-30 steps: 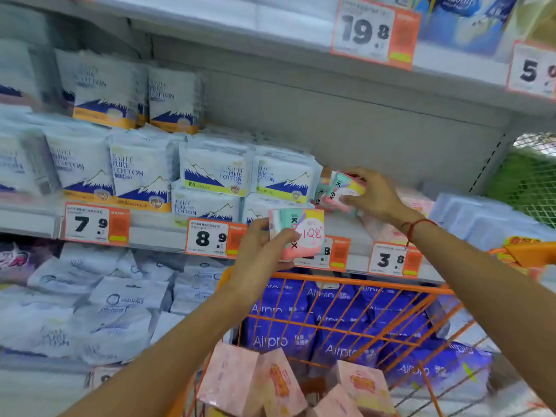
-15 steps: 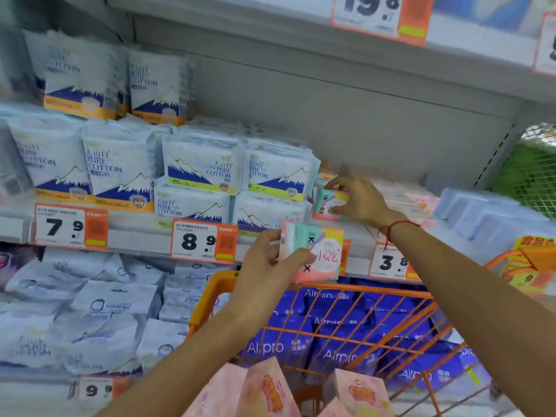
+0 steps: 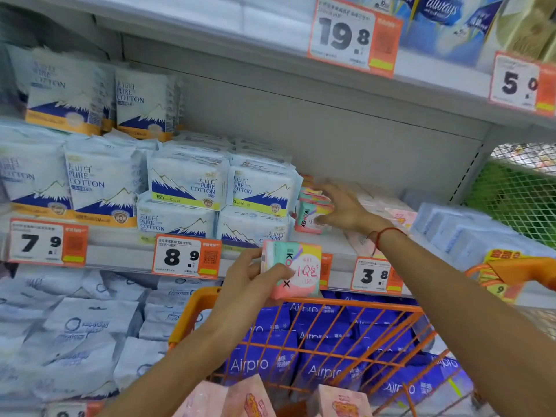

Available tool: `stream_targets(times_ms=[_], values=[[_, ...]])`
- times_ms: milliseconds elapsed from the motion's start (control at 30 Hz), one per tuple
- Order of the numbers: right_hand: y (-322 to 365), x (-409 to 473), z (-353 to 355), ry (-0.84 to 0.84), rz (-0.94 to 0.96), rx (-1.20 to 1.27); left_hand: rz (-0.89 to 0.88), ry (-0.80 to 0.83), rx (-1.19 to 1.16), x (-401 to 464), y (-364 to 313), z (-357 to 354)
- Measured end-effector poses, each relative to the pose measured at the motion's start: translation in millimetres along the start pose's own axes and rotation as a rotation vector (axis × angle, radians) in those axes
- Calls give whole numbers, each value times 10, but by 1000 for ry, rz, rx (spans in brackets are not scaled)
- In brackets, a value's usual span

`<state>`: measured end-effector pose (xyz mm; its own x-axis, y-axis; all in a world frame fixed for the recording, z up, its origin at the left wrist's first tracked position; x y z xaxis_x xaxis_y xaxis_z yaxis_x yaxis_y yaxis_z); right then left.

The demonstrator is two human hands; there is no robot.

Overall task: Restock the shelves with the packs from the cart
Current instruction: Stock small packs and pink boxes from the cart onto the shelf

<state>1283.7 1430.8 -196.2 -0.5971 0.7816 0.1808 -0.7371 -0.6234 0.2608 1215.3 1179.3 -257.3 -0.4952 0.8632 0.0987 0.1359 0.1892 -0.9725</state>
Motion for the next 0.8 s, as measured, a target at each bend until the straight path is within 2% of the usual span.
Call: stream_targets(times_ms=[100,200,267,400,467,533,600,733,800], values=[[55,-150,333,-160,-79,156,-16,-5,15,5,-10,26],[213,-482,624,-214,-173,596,-53,34,50,-70,-83,-11],[375,-721,717,-87,-159,705,-85,46,73,-119,-128,-31],[657,-1139,726,386,-52,642,-176,7,117,-139,-352,-95],[688,-1245,738,470,67,639,-308,-63,186,-78,-526,-145],[632,-1235,772,415,136,644,-392,-55,245,89,-654,-190],[476,-1127,833,255,89,696,-479,-35,496,295,-778,-279],[158,-955,811,58,-29,728,-725,-160,1466,683,-945,-580],[13,-865,704,2,-84,710,-800,-88,1761,834,-926,-776]])
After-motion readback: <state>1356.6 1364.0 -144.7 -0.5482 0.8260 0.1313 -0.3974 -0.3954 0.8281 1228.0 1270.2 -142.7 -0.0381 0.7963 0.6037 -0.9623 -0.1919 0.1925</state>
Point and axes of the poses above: each hand's wrist, its own x-axis towards the middle knuckle, its own z-axis out of the back of the hand, y = z × x, the point moved 4 cm from there along x, towards the middle knuckle, and after that the axes turned 3 degrees about -z, right-handed, at the moved point
